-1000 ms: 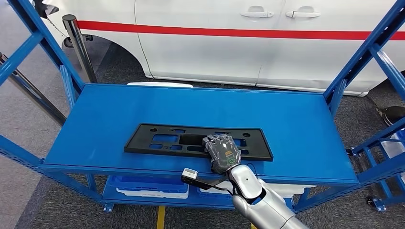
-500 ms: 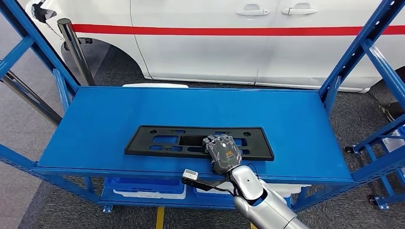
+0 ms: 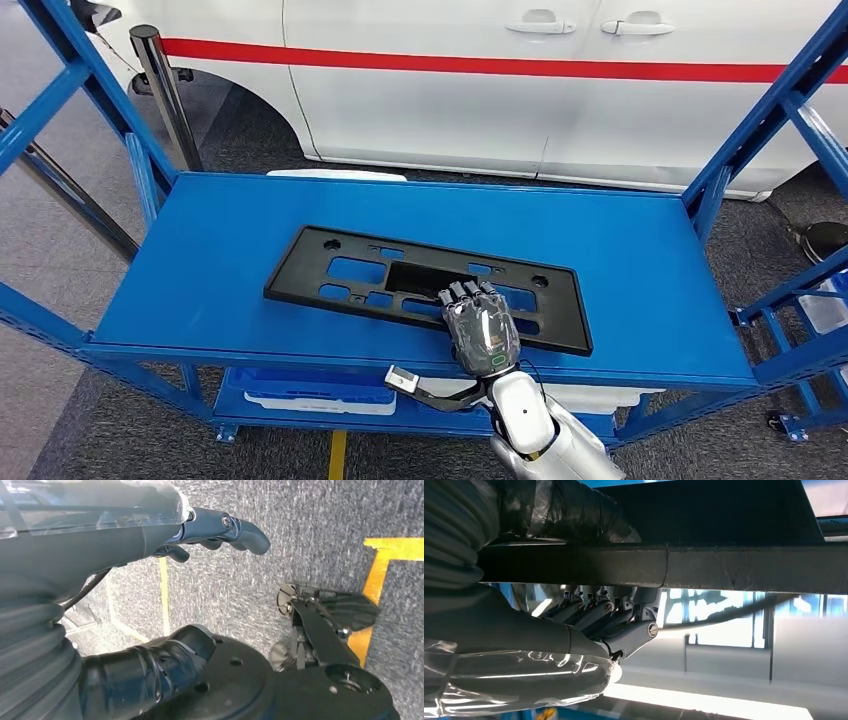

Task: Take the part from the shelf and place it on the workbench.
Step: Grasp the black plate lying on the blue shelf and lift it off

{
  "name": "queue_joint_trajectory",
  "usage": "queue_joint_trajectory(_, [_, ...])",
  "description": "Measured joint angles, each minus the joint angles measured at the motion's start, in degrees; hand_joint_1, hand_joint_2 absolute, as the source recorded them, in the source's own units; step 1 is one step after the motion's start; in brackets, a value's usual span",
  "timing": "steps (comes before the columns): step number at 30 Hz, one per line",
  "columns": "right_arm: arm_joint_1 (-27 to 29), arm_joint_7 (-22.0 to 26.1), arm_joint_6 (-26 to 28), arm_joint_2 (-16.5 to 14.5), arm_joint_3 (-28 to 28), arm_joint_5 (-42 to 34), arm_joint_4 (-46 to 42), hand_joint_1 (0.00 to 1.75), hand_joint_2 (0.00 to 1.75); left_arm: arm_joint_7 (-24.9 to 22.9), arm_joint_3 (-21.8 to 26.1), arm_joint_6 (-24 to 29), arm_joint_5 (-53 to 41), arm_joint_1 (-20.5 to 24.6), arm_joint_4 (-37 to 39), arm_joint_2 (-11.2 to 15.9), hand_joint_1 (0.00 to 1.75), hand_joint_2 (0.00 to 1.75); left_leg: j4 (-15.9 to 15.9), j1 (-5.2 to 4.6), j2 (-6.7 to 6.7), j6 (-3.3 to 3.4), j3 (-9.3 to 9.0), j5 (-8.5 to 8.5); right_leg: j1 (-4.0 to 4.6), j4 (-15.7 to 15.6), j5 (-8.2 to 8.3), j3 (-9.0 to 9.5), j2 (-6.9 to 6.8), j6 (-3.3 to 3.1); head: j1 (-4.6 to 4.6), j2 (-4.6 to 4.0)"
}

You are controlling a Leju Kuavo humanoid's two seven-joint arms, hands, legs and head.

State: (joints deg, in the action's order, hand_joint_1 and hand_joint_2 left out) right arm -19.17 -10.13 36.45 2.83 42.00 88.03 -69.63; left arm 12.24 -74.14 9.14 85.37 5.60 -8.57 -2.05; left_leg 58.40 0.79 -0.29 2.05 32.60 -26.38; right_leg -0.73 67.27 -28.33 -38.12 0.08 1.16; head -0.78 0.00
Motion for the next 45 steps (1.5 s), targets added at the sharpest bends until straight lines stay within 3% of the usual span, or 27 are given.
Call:
queue_joint_trajectory(2, [0.5, -0.6, 1.6, -0.1, -1.2, 1.4, -1.2, 1.75, 1.75, -0.1, 0.0, -0.1, 0.0, 0.1, 0.0, -0.1, 0.00, 1.75, 0.3, -0.21, -0.05, -0.40, 0.16, -0.07, 0.27, -6.4, 2.39, 2.90, 0.04, -0.44, 0.01, 0.00])
queue_joint_trajectory(6, [1.3, -1.9, 2.4, -0.2, -2.3, 1.7, -2.6, 1.75, 1.75, -0.6, -0.1, -0.3, 0.0, 0.1, 0.0, -0.1, 0.00, 1.75, 0.6, -0.31, -0.07, -1.45, 0.58, -0.24, 0.32, -8.0, 3.03, 3.21, 0.12, -1.34, 0.03, 0.00])
queue_joint_trajectory(8, [1.5, -2.3, 2.4, -0.2, -2.4, 1.7, -2.8, 1.75, 1.75, -0.9, -0.1, -0.3, 0.0, 0.0, 0.0, -0.1, 0.00, 1.75, 3.4, -0.20, -0.03, -2.05, 1.64, -2.90, 0.06, -8.4, 3.53, 2.99, -0.01, -2.14, 0.05, 0.00])
queue_joint_trajectory(10, [1.5, -3.0, 2.4, -0.2, -2.4, 1.7, -2.9, 1.75, 1.75, -1.1, -0.1, -0.4, 0.0, 0.1, 0.0, -0.1, 0.00, 1.75, 10.2, -0.09, 0.01, -2.51, 4.15, -7.40, 0.06, -8.4, 3.97, 2.44, -0.18, -2.57, 0.07, 0.00])
queue_joint_trajectory(12, [1.6, -3.8, 2.4, -0.1, -2.4, 1.7, -2.8, 1.75, 1.75, -1.4, -0.1, -0.4, 0.1, 0.0, 0.0, -0.1, 0.00, 1.75, 15.5, -0.07, 0.02, -2.76, 5.74, -9.83, 0.12, -8.3, 4.51, 1.61, -0.29, -2.64, 0.06, 0.00])
queue_joint_trajectory(13, [1.7, -4.0, 2.5, -0.1, -2.4, 1.7, -2.7, 1.75, 1.75, -1.6, -0.1, -0.4, 0.1, 0.0, 0.0, -0.1, 0.00, 1.75, 15.3, -0.07, 0.02, -2.78, 5.06, -9.45, 0.12, -8.2, 4.82, 1.16, -0.29, -2.58, 0.06, 0.00])
queue_joint_trajectory(14, [1.8, -4.1, 2.5, -0.1, -2.4, 1.7, -2.6, 1.75, 1.75, -1.8, -0.1, -0.4, 0.1, -0.1, 0.0, -0.1, 0.00, 1.75, 12.8, -0.06, 0.02, -2.74, 3.22, -8.18, 0.10, -8.1, 5.12, 0.74, -0.28, -2.47, 0.07, 0.00])
queue_joint_trajectory(16, [2.1, -4.0, 2.5, -0.2, -2.4, 1.7, -2.5, 1.75, 1.75, -2.1, -0.1, -0.4, 0.1, 0.0, 0.0, -0.1, 0.00, 1.75, 4.5, -0.16, 0.00, -2.46, -1.97, -5.38, 0.14, -7.8, 5.68, 0.13, -0.23, -2.03, 0.07, 0.00])
queue_joint_trajectory(17, [2.1, -3.9, 2.6, -0.2, -2.4, 1.7, -2.5, 1.75, 1.75, -2.3, -0.2, -0.4, 0.1, 0.0, 0.0, -0.1, 0.00, 1.75, 1.5, -0.28, -0.04, -2.24, -3.65, -4.55, 0.19, -7.7, 5.95, -0.03, -0.23, -1.71, 0.06, 0.00])
queue_joint_trajectory(18, [2.2, -3.8, 2.6, -0.2, -2.4, 1.7, -2.4, 1.75, 1.75, -2.5, -0.2, -0.4, 0.1, 0.0, 0.0, -0.1, 0.00, 1.75, -0.2, -0.42, -0.09, -1.99, -4.43, -4.17, 0.23, -7.6, 6.25, -0.12, -0.25, -1.36, 0.04, 0.00])
queue_joint_trajectory(21, [2.5, -3.4, 2.6, -0.2, -2.3, 1.8, -2.4, 1.75, 1.75, -2.9, -0.3, -0.4, 0.1, -0.1, 0.0, -0.1, 0.00, 1.75, -0.5, -0.55, -0.02, -1.00, -3.87, -3.05, 0.14, -7.9, 7.07, -0.20, -0.18, -0.29, 0.02, 0.00])
queue_joint_trajectory(23, [2.6, -3.3, 2.7, -0.2, -2.3, 1.8, -2.3, 1.75, 1.75, -3.0, -0.3, -0.4, 0.1, 0.0, 0.0, -0.1, 0.00, 1.75, -0.9, -0.34, 0.27, -0.12, -3.15, -1.75, 0.01, -5.8, 4.41, -1.17, -0.06, 0.30, -0.04, 0.00])
queue_joint_trajectory(26, [2.8, -3.1, 2.7, -0.2, -2.3, 1.8, -2.0, 1.75, 1.75, -3.0, -0.3, -0.4, 0.1, -0.1, 0.0, 0.0, 0.00, 1.75, -0.8, -0.37, 0.50, 0.54, -0.93, 0.02, -0.14, 4.7, -3.63, -4.29, -0.04, 0.94, -0.10, 0.00])
queue_joint_trajectory(27, [2.9, -3.0, 2.7, -0.2, -2.3, 1.8, -1.9, 1.75, 1.75, -3.0, -0.3, -0.5, 0.1, -0.1, 0.0, 0.0, 0.00, 1.75, -0.6, -0.41, 0.53, 0.53, -0.07, 0.52, -0.14, 7.5, -4.68, -4.62, -0.04, 1.07, -0.11, 0.00])
queue_joint_trajectory(28, [3.0, -3.0, 2.7, -0.2, -2.3, 1.8, -1.8, 1.75, 1.75, -3.1, -0.3, -0.6, 0.1, -0.1, 0.0, 0.0, 0.00, 1.75, -0.4, -0.44, 0.55, 0.46, 0.74, 0.98, -0.14, 8.5, -4.53, -4.03, -0.04, 1.10, -0.10, 0.00])
queue_joint_trajectory(29, [3.1, -3.0, 2.7, -0.2, -2.3, 1.8, -1.6, 1.75, 1.75, -3.1, -0.3, -0.7, 0.1, -0.1, 0.0, 0.0, 0.00, 1.75, -0.2, -0.45, 0.55, 0.36, 1.51, 1.40, -0.13, 7.4, -3.49, -2.32, -0.05, 1.03, -0.11, 0.00])
queue_joint_trajectory(30, [3.1, -3.0, 2.7, -0.2, -2.3, 1.8, -1.5, 1.75, 1.75, -3.1, -0.3, -0.9, 0.1, -0.1, 0.0, 0.0, 0.00, 1.75, 0.0, -0.46, 0.54, 0.23, 2.19, 1.78, -0.12, 4.2, -2.18, 0.39, -0.05, 0.86, -0.10, 0.00])
queue_joint_trajectory(32, [3.0, -3.0, 2.7, -0.2, -2.3, 1.8, -1.4, 1.75, 1.75, -3.1, -0.3, -1.1, 0.1, -0.1, 0.0, -0.1, 0.00, 1.75, 0.3, -0.55, 0.49, -0.20, 3.11, 2.48, 0.08, -3.9, -1.29, 6.30, -0.03, 0.24, -0.07, 0.00])
queue_joint_trajectory(34, [2.9, -2.9, 2.6, -0.1, -2.3, 1.8, -1.4, 1.75, 1.75, -3.1, -0.3, -1.3, 0.1, -0.1, 0.0, -0.1, 0.00, 1.75, 0.2, -0.62, 0.48, -0.86, 3.44, 3.33, 0.47, -8.3, -1.52, 8.84, 0.01, -0.44, -0.04, 0.00])
queue_joint_trajectory(36, [2.8, -2.9, 2.6, -0.1, -2.3, 1.8, -1.3, 1.75, 1.75, -3.1, -0.3, -1.3, 0.1, -0.1, 0.0, -0.1, 0.00, 1.75, 0.0, -0.58, 0.44, -1.59, 3.61, 4.05, 0.53, -8.9, -0.65, 8.42, -0.06, -1.25, -0.06, 0.00])
queue_joint_trajectory(37, [2.8, -2.9, 2.6, -0.1, -2.3, 1.8, -1.2, 1.75, 1.75, -3.1, -0.3, -1.3, 0.1, -0.2, 0.0, -0.1, 0.00, 1.75, 0.3, -0.53, 0.38, -1.93, 3.98, 3.46, 0.40, -9.1, -0.08, 7.97, -0.16, -1.76, -0.05, 0.00])
queue_joint_trajectory(39, [2.7, -2.9, 2.6, -0.1, -2.3, 1.8, -1.1, 1.75, 1.75, -3.1, -0.3, -1.3, 0.1, -0.2, 0.0, 0.0, 0.00, 1.75, 3.8, -0.44, 0.28, -2.50, 5.40, -0.69, 0.08, -9.5, 1.33, 6.63, -0.39, -2.72, 0.04, 0.00])
queue_joint_trajectory(41, [2.7, -3.0, 2.6, -0.1, -2.3, 1.8, -0.9, 1.75, 1.75, -3.1, -0.3, -1.3, 0.1, -0.2, 0.0, 0.0, 0.00, 1.75, 10.9, -0.35, 0.25, -2.93, 7.28, -6.28, 0.20, -9.4, 2.67, 4.94, -0.47, -3.09, 0.13, 0.00])
queue_joint_trajectory(42, [2.7, -3.0, 2.5, -0.1, -2.3, 1.8, -0.8, 1.75, 1.75, -3.1, -0.3, -1.3, 0.1, -0.2, 0.0, 0.0, 0.00, 1.75, 14.2, -0.32, 0.25, -3.08, 7.72, -7.61, 0.27, -9.3, 3.37, 3.98, -0.48, -3.08, 0.13, 0.00])
queue_joint_trajectory(43, [2.7, -3.1, 2.5, -0.1, -2.3, 1.8, -0.7, 1.75, 1.75, -3.1, -0.3, -1.4, 0.1, -0.2, 0.1, 0.0, 0.00, 1.75, 16.0, -0.32, 0.25, -3.16, 7.46, -7.54, 0.31, -9.2, 4.04, 2.99, -0.50, -3.04, 0.13, 0.00])
queue_joint_trajectory(44, [2.8, -3.2, 2.5, -0.1, -2.3, 1.8, -0.7, 1.75, 1.75, -3.1, -0.3, -1.4, 0.1, -0.2, 0.1, 0.0, 0.00, 1.75, 15.9, -0.31, 0.25, -3.17, 6.29, -6.28, 0.33, -9.0, 4.66, 1.97, -0.52, -2.95, 0.13, 0.00])
queue_joint_trajectory(45, [2.8, -3.2, 2.5, -0.1, -2.3, 1.8, -0.6, 1.75, 1.75, -3.1, -0.3, -1.4, 0.1, -0.2, 0.1, 0.0, 0.00, 1.75, 14.0, -0.31, 0.25, -3.12, 4.15, -4.54, 0.34, -8.7, 5.24, 1.00, -0.51, -2.84, 0.13, 0.00])
